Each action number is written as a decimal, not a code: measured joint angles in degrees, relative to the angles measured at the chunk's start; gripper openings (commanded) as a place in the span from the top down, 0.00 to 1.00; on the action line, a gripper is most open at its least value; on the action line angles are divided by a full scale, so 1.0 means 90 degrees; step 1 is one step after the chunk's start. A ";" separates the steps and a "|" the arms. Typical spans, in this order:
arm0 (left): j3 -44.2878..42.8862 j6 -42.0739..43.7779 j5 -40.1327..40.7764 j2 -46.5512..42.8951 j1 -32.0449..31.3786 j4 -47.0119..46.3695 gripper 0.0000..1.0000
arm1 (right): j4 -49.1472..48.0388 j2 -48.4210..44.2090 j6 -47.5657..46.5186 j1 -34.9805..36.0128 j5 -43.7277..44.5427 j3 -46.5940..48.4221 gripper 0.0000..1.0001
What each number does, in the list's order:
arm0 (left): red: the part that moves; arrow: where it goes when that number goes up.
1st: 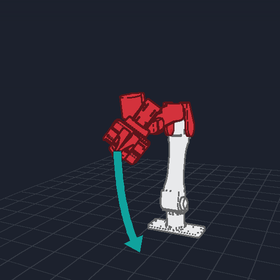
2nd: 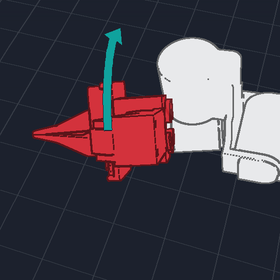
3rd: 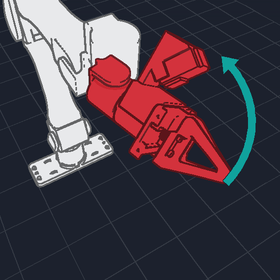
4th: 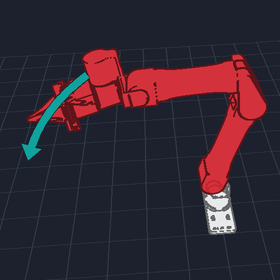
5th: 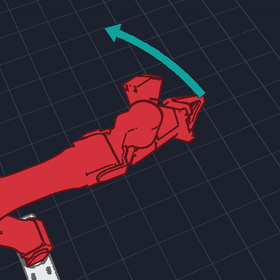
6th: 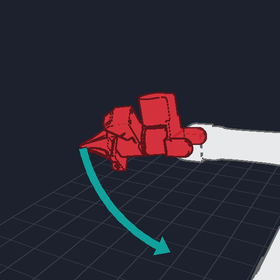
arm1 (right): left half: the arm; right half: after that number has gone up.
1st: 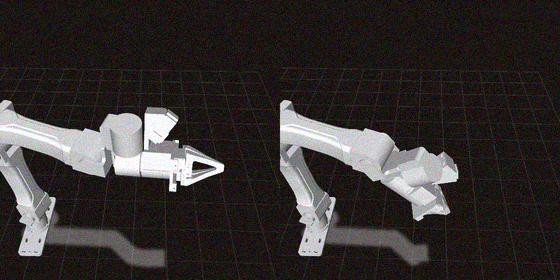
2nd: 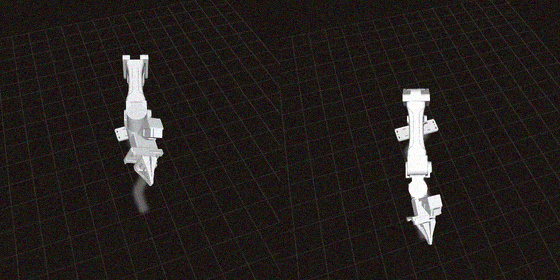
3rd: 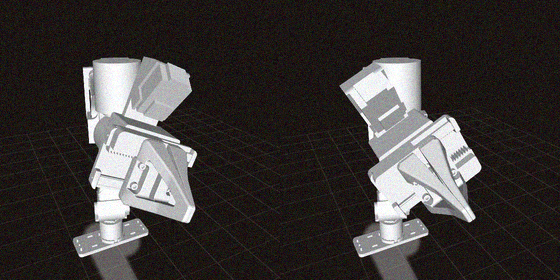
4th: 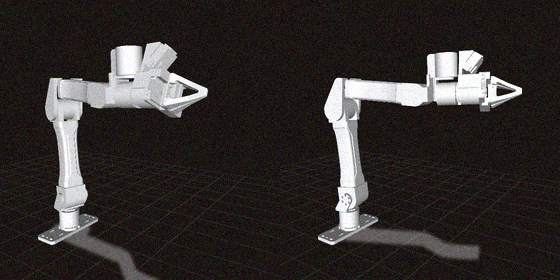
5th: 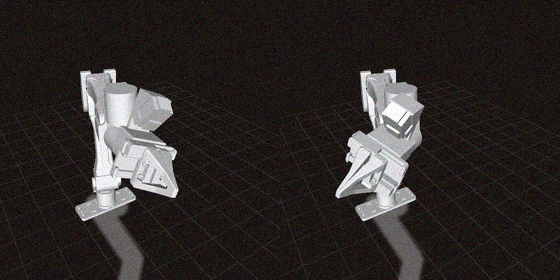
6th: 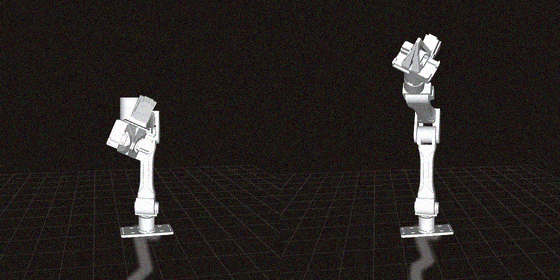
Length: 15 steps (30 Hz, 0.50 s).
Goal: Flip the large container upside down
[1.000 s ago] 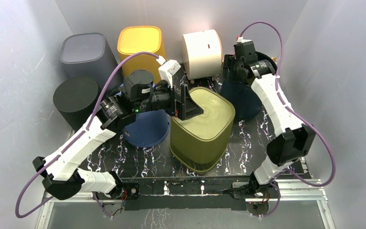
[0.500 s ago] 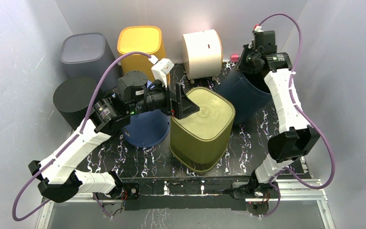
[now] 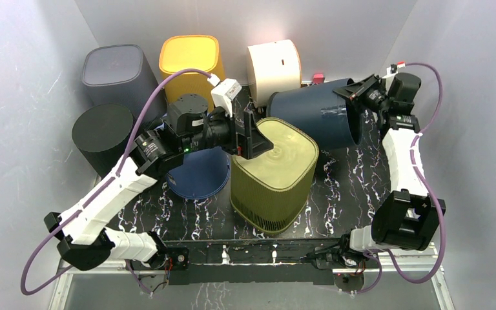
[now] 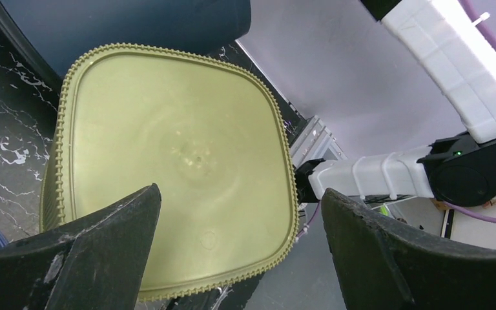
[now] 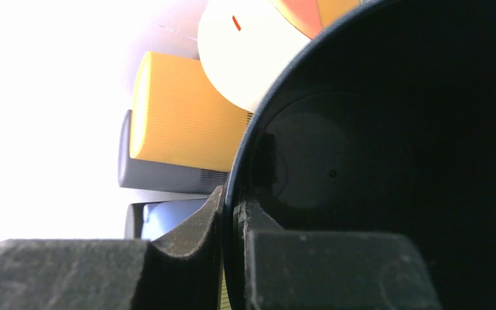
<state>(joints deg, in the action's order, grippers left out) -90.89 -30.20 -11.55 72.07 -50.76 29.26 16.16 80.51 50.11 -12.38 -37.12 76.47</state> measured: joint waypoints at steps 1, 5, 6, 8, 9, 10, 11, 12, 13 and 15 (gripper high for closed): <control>-0.0032 0.0019 0.0027 0.0046 0.0000 0.0017 0.06 | -0.0328 -0.0017 0.0197 -0.0080 -0.0138 -0.0238 1.00; -0.0299 0.0090 0.0211 0.0262 0.0002 0.0168 0.05 | -0.1030 -0.0073 0.0668 -0.0345 -0.0527 -0.0896 1.00; -0.0415 0.0112 0.0277 0.0330 0.0002 0.0219 0.05 | -0.0996 -0.0085 0.0631 -0.0401 -0.0517 -0.0933 1.00; -0.0678 0.0153 0.0406 0.0478 0.0058 0.0328 0.05 | -0.0804 -0.0104 0.0452 -0.0478 -0.0403 -0.0933 0.90; -0.0831 0.0180 0.0435 0.0563 0.0109 0.0374 0.05 | -0.0680 -0.0121 0.0308 -0.0510 -0.0323 -0.0920 0.86; -0.0959 0.0192 0.0420 0.0644 0.0182 0.0406 0.05 | -0.0563 -0.0131 0.0165 -0.0522 -0.0248 -0.0891 0.81; -0.1137 0.0197 0.0357 0.0753 0.0333 0.0466 0.05 | -0.0384 -0.0134 -0.0097 -0.0534 -0.0104 -0.0821 0.77; -0.1292 0.0192 0.0272 0.0877 0.0537 0.0471 0.05 | -0.0185 -0.0131 -0.0357 -0.0537 0.0068 -0.0760 0.74; -0.1438 0.0185 0.0177 0.1005 0.0797 0.0474 0.05 | 0.0007 -0.0129 -0.0631 -0.0542 0.0248 -0.0736 0.70; -0.1710 0.0163 -0.0044 0.1331 0.1338 0.0481 0.05 | 0.0418 -0.0100 -0.1052 -0.0551 0.0563 -0.0733 0.64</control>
<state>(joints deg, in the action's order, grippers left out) -106.28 -28.73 -11.94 84.05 -38.72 33.58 19.92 79.61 40.64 -17.34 -32.05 69.87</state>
